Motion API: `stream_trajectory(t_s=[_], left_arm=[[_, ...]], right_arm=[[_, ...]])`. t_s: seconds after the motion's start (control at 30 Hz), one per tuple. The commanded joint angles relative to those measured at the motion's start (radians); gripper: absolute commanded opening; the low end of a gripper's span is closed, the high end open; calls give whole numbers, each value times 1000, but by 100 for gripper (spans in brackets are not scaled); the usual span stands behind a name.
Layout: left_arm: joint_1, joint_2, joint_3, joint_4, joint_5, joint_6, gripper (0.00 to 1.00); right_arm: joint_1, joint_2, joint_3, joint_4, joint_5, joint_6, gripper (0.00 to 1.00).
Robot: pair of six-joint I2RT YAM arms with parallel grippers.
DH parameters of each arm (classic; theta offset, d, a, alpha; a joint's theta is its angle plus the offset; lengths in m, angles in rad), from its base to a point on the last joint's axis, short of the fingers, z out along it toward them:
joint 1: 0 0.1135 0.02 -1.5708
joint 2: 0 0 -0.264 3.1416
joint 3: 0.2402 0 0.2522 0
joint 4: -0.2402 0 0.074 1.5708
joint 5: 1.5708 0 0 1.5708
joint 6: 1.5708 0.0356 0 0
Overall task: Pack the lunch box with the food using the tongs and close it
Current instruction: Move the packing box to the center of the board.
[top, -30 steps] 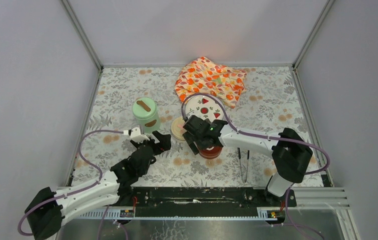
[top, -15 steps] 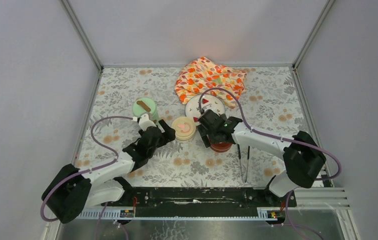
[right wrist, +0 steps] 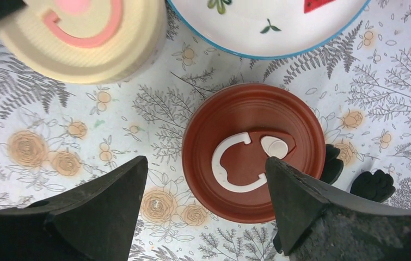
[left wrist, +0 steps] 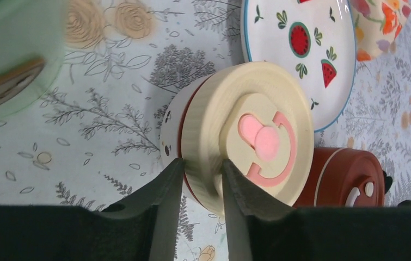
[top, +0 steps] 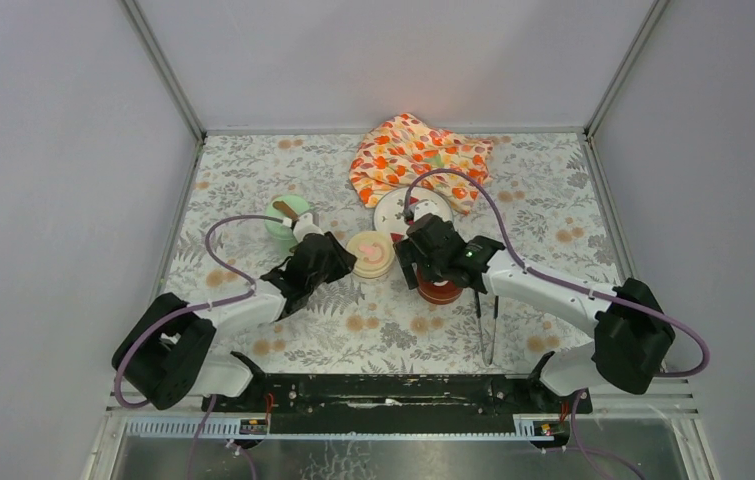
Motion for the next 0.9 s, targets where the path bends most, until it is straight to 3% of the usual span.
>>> stream_trajectory(t_s=[0.0, 0.37, 0.43, 0.53, 0.63, 0.8, 0.87], left_arm=[[2, 39, 32, -124, 128, 63, 33], [-12, -46, 98, -427, 338, 211, 27], [-14, -90, 81, -435, 329, 207, 36], [-14, -163, 55, -410, 296, 192, 61], [-16, -239, 24, -353, 280, 195, 76], [-60, -403, -119, -167, 229, 237, 97], [-117, -428, -182, -77, 154, 257, 99]], right_arm=[[-31, -49, 19, 61, -94, -19, 87], [-74, 28, 113, 54, -254, -33, 82], [-81, 57, 134, 54, -277, -40, 79], [-92, 101, 167, 60, -304, -45, 73], [-104, 143, 197, 66, -364, -52, 69], [-121, 218, 249, 69, -408, -72, 66], [-131, 254, 268, 75, -431, -76, 64]])
